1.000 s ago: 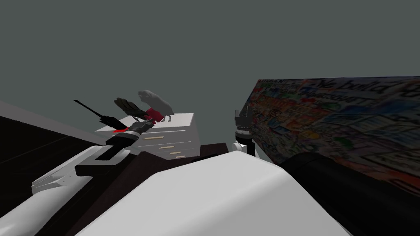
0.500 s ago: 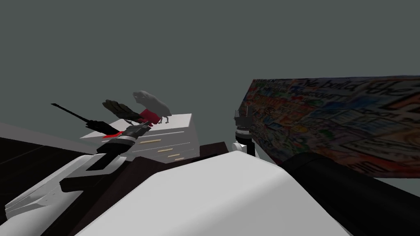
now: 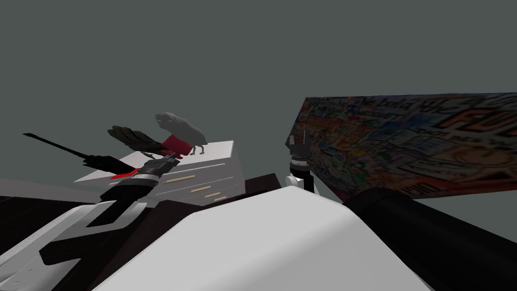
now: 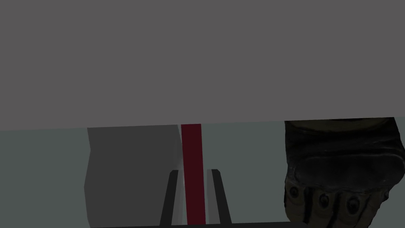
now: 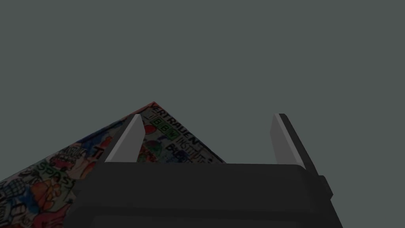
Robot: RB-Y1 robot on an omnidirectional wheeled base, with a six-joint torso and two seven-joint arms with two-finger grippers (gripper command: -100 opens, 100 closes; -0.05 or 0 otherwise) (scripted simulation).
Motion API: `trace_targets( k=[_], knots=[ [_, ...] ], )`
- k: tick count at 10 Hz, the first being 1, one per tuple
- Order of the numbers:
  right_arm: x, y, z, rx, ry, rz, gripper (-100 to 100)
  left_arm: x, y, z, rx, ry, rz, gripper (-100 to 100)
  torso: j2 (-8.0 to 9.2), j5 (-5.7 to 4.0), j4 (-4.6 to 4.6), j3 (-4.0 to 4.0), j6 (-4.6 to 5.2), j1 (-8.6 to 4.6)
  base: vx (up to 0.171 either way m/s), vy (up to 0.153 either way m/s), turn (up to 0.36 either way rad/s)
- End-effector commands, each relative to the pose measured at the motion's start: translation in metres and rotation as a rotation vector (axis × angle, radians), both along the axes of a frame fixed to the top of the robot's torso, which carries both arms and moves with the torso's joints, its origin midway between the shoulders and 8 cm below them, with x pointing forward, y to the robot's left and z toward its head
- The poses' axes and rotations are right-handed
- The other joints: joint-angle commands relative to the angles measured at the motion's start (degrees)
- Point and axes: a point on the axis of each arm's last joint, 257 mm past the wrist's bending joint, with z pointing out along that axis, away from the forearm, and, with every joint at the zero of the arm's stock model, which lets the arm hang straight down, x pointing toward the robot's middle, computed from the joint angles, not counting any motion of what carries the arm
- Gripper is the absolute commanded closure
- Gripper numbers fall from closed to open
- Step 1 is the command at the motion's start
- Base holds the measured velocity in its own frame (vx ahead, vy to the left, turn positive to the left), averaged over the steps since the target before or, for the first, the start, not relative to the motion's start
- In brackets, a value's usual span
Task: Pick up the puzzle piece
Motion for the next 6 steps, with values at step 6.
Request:
trace_targets(
  k=[6],
  knots=[
    [0.0, 0.0, 0.0, 0.0, 0.0, 0.0, 0, -0.042, 0.015, 0.002, 0.029, 0.021, 0.07, 100, -0.02, -0.09, -0.03, -0.02, -0.11, -0.14, -0.002, 0.03, -0.065]
  ],
)
